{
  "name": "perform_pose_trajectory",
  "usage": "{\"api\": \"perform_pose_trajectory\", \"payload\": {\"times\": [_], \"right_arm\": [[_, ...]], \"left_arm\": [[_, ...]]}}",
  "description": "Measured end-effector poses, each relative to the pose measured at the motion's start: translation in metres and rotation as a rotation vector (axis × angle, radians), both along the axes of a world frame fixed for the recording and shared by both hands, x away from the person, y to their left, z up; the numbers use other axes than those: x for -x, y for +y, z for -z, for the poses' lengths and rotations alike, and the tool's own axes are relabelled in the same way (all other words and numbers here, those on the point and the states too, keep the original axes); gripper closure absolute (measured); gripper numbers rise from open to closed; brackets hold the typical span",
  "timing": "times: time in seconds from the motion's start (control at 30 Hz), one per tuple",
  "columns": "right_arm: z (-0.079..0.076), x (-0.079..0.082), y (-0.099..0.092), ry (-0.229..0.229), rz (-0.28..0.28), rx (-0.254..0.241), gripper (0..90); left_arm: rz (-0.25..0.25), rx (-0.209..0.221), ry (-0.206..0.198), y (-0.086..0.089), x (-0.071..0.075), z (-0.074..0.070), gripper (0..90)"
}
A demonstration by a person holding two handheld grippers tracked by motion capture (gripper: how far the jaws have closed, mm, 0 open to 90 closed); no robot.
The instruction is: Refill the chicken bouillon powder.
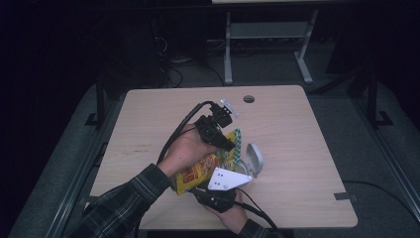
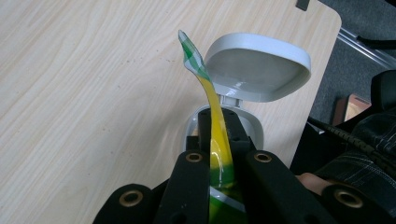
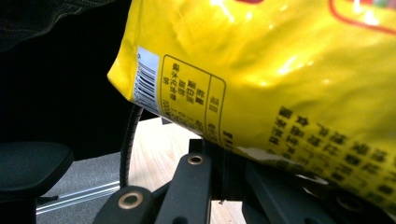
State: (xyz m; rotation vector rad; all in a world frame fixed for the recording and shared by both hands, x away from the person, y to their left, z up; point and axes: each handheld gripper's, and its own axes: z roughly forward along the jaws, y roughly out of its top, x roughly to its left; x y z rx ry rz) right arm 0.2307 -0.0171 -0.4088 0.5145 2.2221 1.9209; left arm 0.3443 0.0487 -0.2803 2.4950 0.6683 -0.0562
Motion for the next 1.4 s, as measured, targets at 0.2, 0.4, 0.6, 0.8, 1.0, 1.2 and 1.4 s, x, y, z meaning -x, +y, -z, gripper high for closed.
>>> {"api": "perform_pose_trajectory", "payload": {"times": [0.2,0.4,0.6,0.8,1.0,1.2,1.4], "right_arm": [[-0.0001,0.0002,0.0001,-0.002,-0.001,0.0,90.0],[-0.0004,0.0006,0.0007,-0.001,-0.004,-0.001,90.0],[-0.0003,0.0006,0.0007,0.005,-0.005,-0.004,90.0],[-0.0001,0.0005,0.0009,0.01,-0.007,-0.006,90.0],[-0.0001,0.0003,0.0011,0.01,-0.008,-0.006,90.0],[-0.0003,0.0004,0.0012,0.012,-0.008,-0.006,90.0],[-0.0006,0.0005,0.0009,0.01,-0.007,-0.008,90.0]], "left_arm": [[-0.002,0.001,-0.003,0.0003,0.0007,-0.0003,89.9],[-0.005,-0.002,-0.004,0.0009,0.0013,-0.0007,89.9],[-0.008,-0.002,0.002,0.0004,0.001,0.0002,89.9],[-0.005,-0.008,0.001,0.0006,0.0002,0.0004,89.9],[-0.009,-0.008,0.004,0.0006,0.0,0.0006,89.9],[-0.005,-0.015,0.004,0.0006,-0.0005,0.0004,89.9],[-0.005,-0.019,0.002,-0.0003,-0.0003,0.0001,89.9]]}}
